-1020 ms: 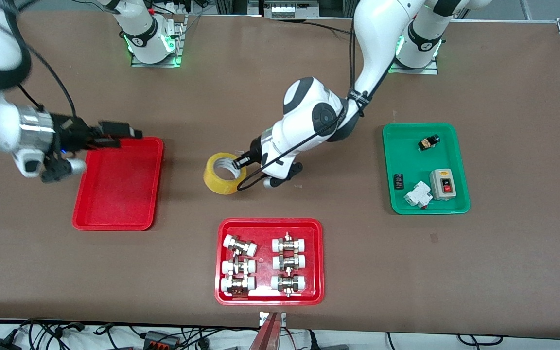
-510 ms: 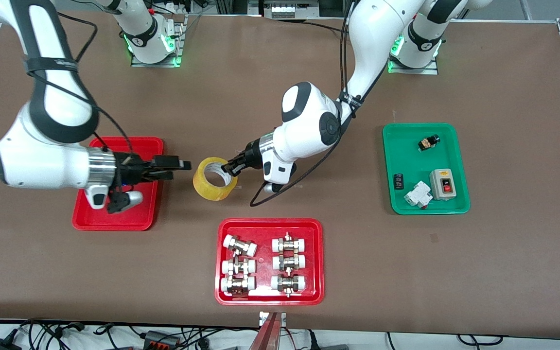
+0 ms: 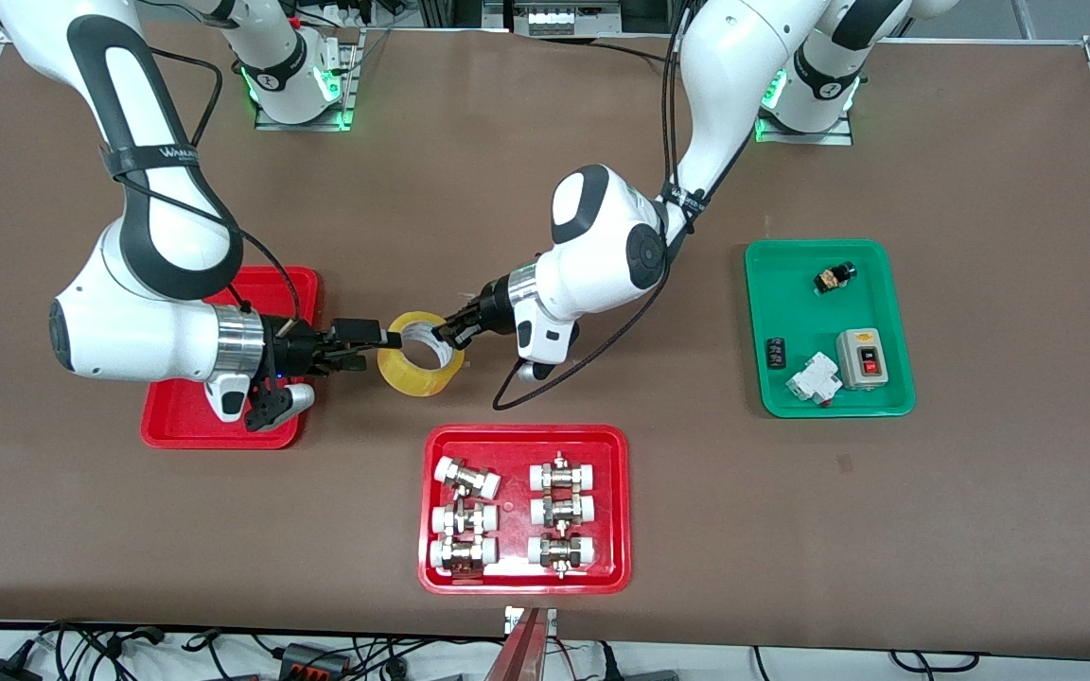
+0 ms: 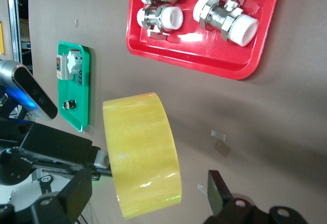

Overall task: Left arm passes tape to right arm into tray
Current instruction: 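Grasp the tape rim with the right gripper beside the left gripper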

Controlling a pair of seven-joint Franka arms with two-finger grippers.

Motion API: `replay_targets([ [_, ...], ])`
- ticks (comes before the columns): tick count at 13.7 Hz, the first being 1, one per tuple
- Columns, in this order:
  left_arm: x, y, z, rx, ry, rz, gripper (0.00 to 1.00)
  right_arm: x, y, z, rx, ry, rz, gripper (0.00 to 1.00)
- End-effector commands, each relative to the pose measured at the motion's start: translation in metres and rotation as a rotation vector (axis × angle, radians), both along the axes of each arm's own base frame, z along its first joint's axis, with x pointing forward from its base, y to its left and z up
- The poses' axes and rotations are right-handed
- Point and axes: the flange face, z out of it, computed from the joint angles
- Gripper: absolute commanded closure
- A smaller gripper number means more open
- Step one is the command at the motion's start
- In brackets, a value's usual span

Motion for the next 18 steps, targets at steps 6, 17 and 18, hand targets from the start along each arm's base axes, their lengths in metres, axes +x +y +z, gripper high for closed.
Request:
replay_targets([
  [6, 0.006, -0.001, 0.007, -0.025, -0.021, -0.012, 0.94, 0.004, 0.014, -0.004, 0.042, -0.026, -0.019, 0.15],
  [17, 0.015, 0.02, 0.037, 0.029, -0.104, -0.027, 0.0, 0.007, 0.011, 0.005, 0.046, -0.032, -0.027, 1.0],
  [18, 0.033, 0.05, 0.057, 0.043, -0.135, 0.001, 0.0, 0.008, 0.009, 0.007, 0.046, -0.033, -0.028, 1.0],
])
